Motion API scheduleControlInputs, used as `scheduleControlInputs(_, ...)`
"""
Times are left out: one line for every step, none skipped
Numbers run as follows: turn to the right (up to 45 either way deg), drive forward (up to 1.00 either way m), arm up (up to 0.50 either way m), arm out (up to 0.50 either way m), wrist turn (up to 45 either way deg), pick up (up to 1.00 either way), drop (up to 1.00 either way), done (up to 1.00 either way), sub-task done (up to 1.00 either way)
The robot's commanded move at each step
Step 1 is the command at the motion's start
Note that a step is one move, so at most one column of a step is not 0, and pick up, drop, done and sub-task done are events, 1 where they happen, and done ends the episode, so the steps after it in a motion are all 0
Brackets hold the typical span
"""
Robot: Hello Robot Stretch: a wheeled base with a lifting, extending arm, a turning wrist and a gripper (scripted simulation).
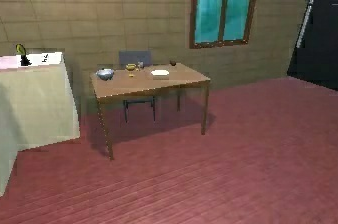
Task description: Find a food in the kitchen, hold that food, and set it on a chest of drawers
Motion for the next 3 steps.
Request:
scheduleControlInputs(0.0,1.00,0.00,0.00,0.0,0.00,0.00,0.00,0.00)
scheduleControlInputs(6.0,0.00,0.00,0.00,0.0,0.00,0.00,0.00,0.00)
scheduleControlInputs(3.0,0.00,0.00,0.00,0.0,0.00,0.00,0.00,0.00)
